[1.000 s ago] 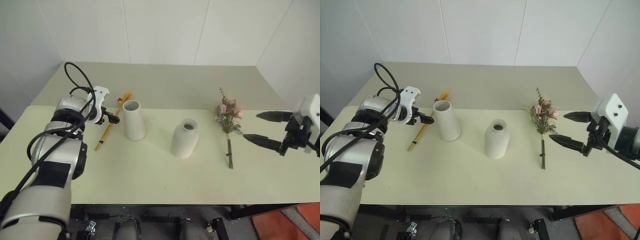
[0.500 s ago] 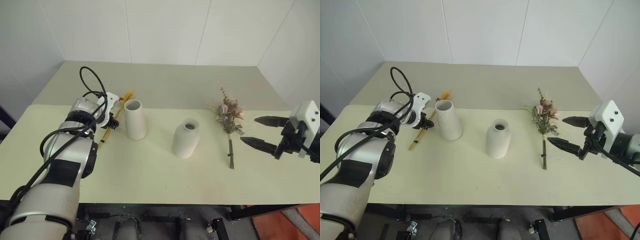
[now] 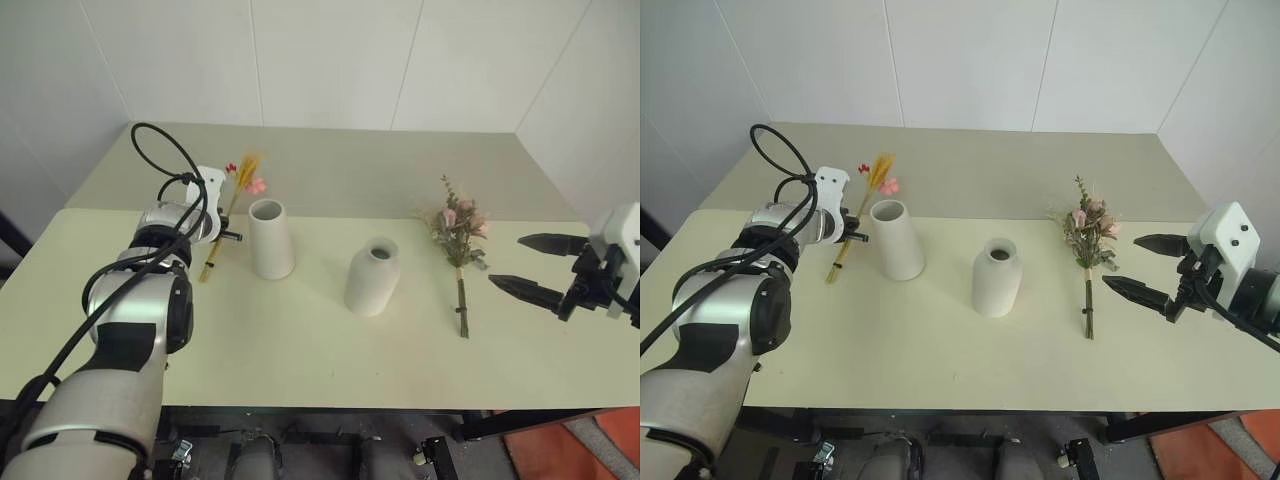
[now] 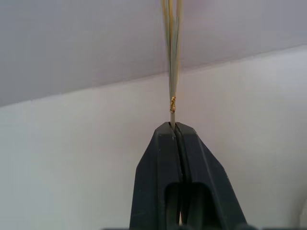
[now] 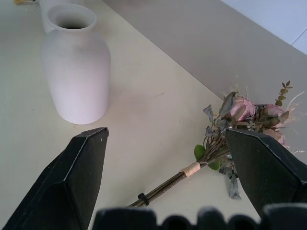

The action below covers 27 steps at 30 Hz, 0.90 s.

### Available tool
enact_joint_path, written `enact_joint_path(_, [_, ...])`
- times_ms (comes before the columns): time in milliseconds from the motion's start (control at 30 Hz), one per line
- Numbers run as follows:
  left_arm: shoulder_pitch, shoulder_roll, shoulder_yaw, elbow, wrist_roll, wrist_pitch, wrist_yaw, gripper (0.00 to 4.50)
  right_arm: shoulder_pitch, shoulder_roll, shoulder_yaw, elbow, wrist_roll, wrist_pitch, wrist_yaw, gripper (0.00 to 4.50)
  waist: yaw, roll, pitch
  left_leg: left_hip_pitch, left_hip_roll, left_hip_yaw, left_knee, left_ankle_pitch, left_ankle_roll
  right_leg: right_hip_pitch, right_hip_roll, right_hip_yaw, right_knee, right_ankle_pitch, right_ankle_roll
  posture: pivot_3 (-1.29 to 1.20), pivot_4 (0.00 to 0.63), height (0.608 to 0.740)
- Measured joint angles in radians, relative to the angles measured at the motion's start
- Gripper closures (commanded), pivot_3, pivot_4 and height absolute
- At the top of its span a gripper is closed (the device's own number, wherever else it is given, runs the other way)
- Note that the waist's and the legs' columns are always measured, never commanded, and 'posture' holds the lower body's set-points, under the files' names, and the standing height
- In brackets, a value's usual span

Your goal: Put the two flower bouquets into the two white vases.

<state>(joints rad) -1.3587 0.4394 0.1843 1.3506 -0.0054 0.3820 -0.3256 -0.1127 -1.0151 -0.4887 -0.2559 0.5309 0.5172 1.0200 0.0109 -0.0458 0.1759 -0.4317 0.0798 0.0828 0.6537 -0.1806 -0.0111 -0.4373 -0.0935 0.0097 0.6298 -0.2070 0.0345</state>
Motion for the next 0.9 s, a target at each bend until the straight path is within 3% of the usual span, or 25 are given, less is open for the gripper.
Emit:
enact_joint_path(133, [-0.02,0.004,0.147,-0.042,-0.138,-0.166,-0.049,4.49,0.014,0.0,-0.01,0.0,-0.008,-0.001,-0.001,0.0,-0.001,0.0,0.0,0.0,0.0,0.001,0.0,0.0,0.0,0.0,0.0,0.0,0.0,0.0,0.0,0.0,0.15,0.74])
enact_joint_path(333, [-0.018,0.003,0.266,-0.203,-0.331,-0.421,-0.424,4.49,0.016,0.0,-0.015,-0.003,-0.012,-0.006,-0.001,0.0,-0.002,0.0,0.0,0.001,0.0,0.001,0.0,0.0,0.0,0.001,0.0,0.0,0.0,0.0,0.0,0.0,0.15,0.74])
enact_joint_path(500, [-0.003,-0.016,0.325,-0.249,-0.451,-0.403,-0.565,4.49,0.027,0.0,-0.017,-0.003,-0.018,-0.007,0.002,0.0,-0.001,0.0,0.0,0.001,0.0,0.0,0.003,0.0,0.0,0.003,0.0,0.0,0.0,0.0,0.001,0.0,0.15,0.74])
enact_joint_path(900, [0.075,-0.038,0.28,-0.329,-0.512,-0.235,-0.731,4.49,0.061,0.011,-0.132,-0.068,0.104,0.017,0.025,0.0,-0.003,0.0,0.0,0.001,0.0,-0.001,0.006,-0.001,0.002,0.005,0.0,0.0,0.0,0.001,0.001,0.0,0.15,0.74])
